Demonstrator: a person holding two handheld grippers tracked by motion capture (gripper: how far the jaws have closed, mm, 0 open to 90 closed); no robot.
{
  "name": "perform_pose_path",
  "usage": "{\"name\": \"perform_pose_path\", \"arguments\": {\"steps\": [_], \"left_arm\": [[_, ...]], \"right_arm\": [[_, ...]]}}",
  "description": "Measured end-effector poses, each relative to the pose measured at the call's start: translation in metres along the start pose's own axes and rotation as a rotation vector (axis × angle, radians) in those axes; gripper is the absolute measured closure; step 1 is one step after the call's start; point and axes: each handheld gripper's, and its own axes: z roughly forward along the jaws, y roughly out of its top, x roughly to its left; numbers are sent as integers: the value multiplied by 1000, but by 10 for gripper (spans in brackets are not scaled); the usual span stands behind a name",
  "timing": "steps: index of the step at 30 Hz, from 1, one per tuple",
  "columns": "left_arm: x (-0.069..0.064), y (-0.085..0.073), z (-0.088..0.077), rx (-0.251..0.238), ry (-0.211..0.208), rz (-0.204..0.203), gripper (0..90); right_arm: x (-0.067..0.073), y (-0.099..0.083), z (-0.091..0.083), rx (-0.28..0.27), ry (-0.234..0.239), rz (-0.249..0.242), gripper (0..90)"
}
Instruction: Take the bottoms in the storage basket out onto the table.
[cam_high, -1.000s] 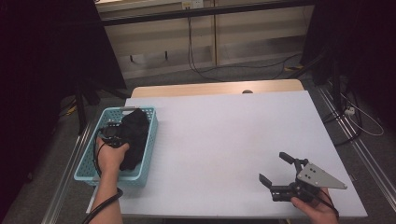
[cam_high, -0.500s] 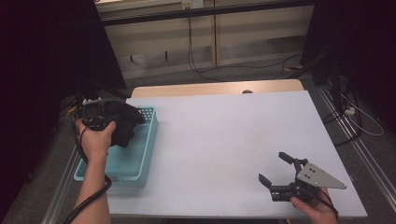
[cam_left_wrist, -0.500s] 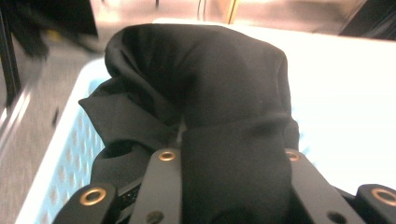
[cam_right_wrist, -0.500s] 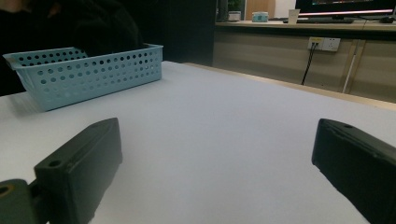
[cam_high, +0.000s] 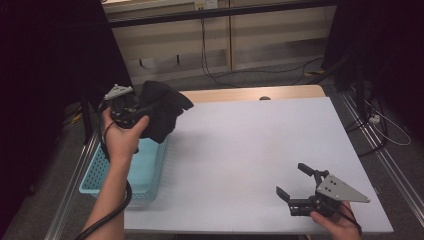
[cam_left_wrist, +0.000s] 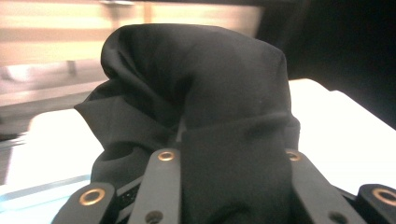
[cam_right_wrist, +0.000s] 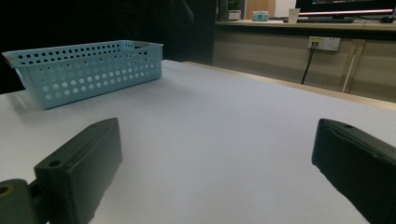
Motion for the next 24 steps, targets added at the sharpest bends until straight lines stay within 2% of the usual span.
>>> {"name": "perform_pose_path", "arguments": {"steps": [1,2,4,6,7,8,9,10,15,17,19,21,24], "left_arm": [[-7,-3,5,9,-24,12,729],[-19,-9,14,31,-59,34,729],[-30,-16,23,58,-91,52,728],[-35,-20,27,72,-108,55,727],[-45,-28,35,101,-135,64,727],[-45,-28,35,101,-135,64,726],[-54,-36,42,125,-157,93,726],[-54,-36,42,125,-157,93,726],[-69,-56,60,171,-200,125,724],[-77,-68,69,177,-228,124,722],[-80,-72,71,175,-235,121,722],[-85,-80,76,176,-261,117,721],[-92,-91,83,187,-283,132,719]], "right_arm": [[0,0,0,-2,0,-1,9],[-1,0,0,-1,-4,-1,9],[-1,0,0,0,-6,0,9],[-2,0,0,-1,-7,-2,9],[-2,0,0,1,-7,0,9],[-2,0,0,1,-7,0,9],[-2,0,0,2,-7,-1,8],[-2,0,0,2,-7,-1,8],[-1,-1,0,5,-7,-4,9],[-1,-1,0,9,-8,-11,9],[-1,-1,0,10,-8,-12,9],[-1,-1,0,12,-10,-11,9],[-1,-1,1,11,-10,-12,9]]}}
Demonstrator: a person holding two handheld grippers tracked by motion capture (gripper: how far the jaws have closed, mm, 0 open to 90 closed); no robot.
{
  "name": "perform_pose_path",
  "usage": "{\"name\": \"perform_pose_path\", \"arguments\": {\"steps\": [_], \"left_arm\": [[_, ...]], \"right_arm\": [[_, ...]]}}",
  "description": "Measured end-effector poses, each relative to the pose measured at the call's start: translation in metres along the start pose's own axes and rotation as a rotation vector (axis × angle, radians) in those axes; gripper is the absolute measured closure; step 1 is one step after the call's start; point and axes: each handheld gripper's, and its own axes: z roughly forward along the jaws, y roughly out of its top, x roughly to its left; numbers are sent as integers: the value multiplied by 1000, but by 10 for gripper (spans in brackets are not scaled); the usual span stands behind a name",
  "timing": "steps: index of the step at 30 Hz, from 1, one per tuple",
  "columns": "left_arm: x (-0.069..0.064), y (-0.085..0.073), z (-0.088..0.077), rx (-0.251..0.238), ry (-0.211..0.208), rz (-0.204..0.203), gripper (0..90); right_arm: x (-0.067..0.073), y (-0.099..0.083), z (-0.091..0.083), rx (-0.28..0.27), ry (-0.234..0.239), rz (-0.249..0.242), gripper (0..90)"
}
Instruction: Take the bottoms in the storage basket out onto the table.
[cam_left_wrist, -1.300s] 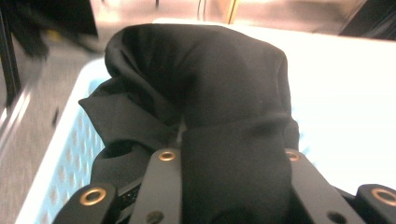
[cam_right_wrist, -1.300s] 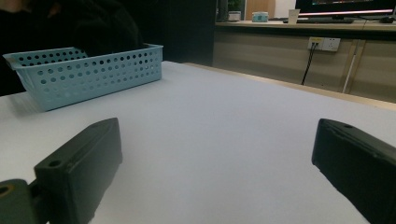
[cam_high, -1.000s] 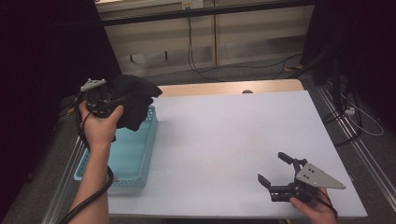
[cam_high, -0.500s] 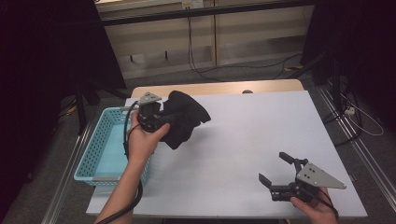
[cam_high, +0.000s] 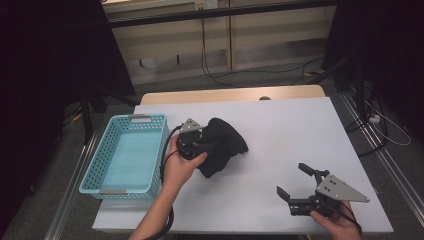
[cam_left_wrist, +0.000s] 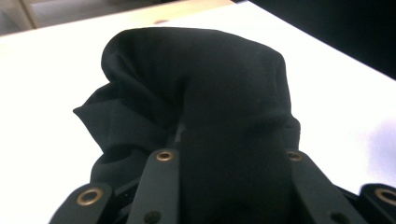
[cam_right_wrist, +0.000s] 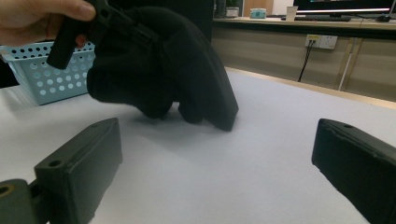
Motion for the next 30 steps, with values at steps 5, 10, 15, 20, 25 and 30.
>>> {"name": "perform_pose_path", "arguments": {"steps": [5,10,15,20,25,30], "left_arm": [[-5,-14,12,19,-38,-12,697],[-6,-23,16,53,33,24,505],[-2,-23,12,59,71,15,337],[-2,-19,5,59,99,29,192],[-1,-18,-1,46,97,15,150],[2,-17,-8,48,117,29,132]], "right_arm": [[0,0,0,2,-5,-3,9],[0,0,1,6,-7,-5,9],[-1,0,2,9,-10,-3,9],[-1,-1,3,18,-13,-9,8],[-6,1,3,33,-45,-10,9],[-10,7,11,45,-56,-11,9]]}}
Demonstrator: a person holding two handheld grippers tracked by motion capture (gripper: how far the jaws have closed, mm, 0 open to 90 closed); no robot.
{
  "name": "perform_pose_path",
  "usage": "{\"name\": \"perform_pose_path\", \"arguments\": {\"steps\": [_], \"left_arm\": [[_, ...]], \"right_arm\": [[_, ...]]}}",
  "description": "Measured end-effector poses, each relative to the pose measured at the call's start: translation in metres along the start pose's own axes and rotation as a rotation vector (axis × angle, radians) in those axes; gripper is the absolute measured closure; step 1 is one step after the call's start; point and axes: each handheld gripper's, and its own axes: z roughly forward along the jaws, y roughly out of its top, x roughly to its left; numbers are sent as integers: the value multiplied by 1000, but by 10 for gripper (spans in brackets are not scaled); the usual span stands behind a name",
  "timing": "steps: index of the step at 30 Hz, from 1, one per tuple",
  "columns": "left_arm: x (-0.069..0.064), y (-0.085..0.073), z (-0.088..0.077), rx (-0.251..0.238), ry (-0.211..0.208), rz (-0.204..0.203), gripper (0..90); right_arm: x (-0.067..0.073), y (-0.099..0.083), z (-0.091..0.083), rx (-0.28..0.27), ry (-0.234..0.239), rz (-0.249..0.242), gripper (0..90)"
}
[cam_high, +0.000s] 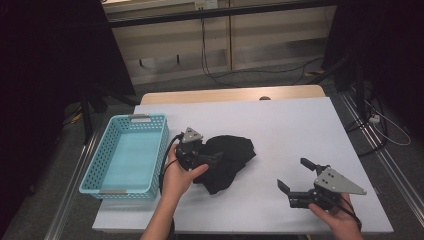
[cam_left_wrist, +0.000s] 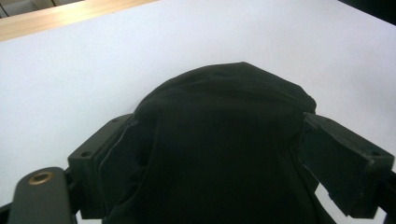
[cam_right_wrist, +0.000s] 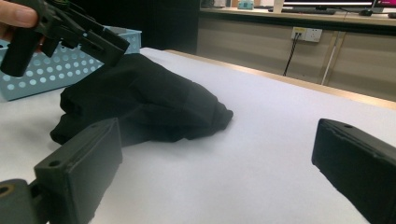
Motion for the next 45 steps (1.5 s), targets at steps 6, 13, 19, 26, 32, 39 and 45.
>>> {"name": "perform_pose_path", "arguments": {"steps": [6,13,19,26,32,39,45], "left_arm": [[5,0,-6,-10,5,3,124],[13,-2,-13,-22,16,-22,113],[16,-3,-13,-15,23,-6,107],[17,-2,-13,-18,29,-15,99],[16,-4,-16,-34,49,-14,96],[19,-6,-20,-23,51,-13,88],[20,-7,-19,-27,55,-28,88]], "right_arm": [[1,4,13,13,7,-5,7],[8,6,35,65,27,-24,9],[11,8,49,90,41,-37,16],[14,3,49,99,62,-34,8],[15,3,51,97,77,-32,7],[17,6,56,108,71,-39,9],[18,4,62,151,81,-55,8]]}}
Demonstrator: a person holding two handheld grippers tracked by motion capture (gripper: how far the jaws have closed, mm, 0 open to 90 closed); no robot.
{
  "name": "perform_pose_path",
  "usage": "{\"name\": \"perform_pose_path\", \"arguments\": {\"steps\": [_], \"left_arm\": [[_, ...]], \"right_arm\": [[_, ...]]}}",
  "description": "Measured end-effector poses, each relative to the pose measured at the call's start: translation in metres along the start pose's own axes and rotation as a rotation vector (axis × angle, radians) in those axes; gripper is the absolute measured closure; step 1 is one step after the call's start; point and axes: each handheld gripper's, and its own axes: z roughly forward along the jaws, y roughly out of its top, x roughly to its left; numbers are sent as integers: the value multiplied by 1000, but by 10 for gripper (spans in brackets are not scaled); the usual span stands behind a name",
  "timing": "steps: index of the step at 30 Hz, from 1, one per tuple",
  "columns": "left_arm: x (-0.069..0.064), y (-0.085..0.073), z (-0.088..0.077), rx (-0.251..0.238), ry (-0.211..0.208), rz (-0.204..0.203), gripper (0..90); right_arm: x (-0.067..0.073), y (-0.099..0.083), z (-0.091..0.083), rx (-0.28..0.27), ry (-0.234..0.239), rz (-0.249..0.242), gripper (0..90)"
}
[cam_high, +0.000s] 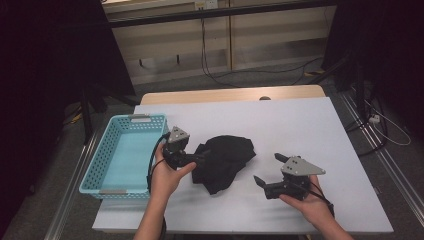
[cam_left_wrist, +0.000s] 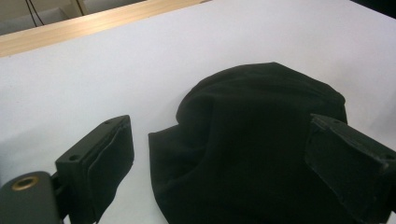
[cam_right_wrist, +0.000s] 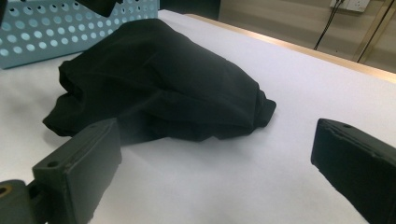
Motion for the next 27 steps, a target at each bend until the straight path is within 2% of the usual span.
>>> {"name": "perform_pose_path", "arguments": {"steps": [4,6,9,13,17,18,20,23,24,25,26,27], "left_arm": [[0,0,0,0,4,3,88],[0,1,-1,-3,5,3,88],[1,2,-1,-12,1,3,88],[3,1,0,-6,3,5,88],[5,0,0,-8,5,-2,88],[5,0,1,-7,4,-5,88],[5,0,1,-8,5,-12,88],[6,-1,1,-4,6,-6,89],[6,-1,1,-3,8,-5,89],[6,-1,1,-2,6,-5,89],[6,-2,1,-1,5,-5,89],[6,-2,1,-1,5,-5,89]], "right_arm": [[-1,4,9,13,-13,6,15],[-1,7,15,19,-11,16,52],[-1,10,27,41,20,30,136],[3,12,38,56,47,33,167],[5,14,47,71,37,23,191],[4,14,55,82,42,44,236],[2,13,63,113,37,55,325],[0,12,69,131,37,73,361],[0,11,72,142,41,76,441],[-2,9,75,160,55,73,608],[-2,9,75,164,64,74,697],[-2,9,75,164,64,74,697]]}}
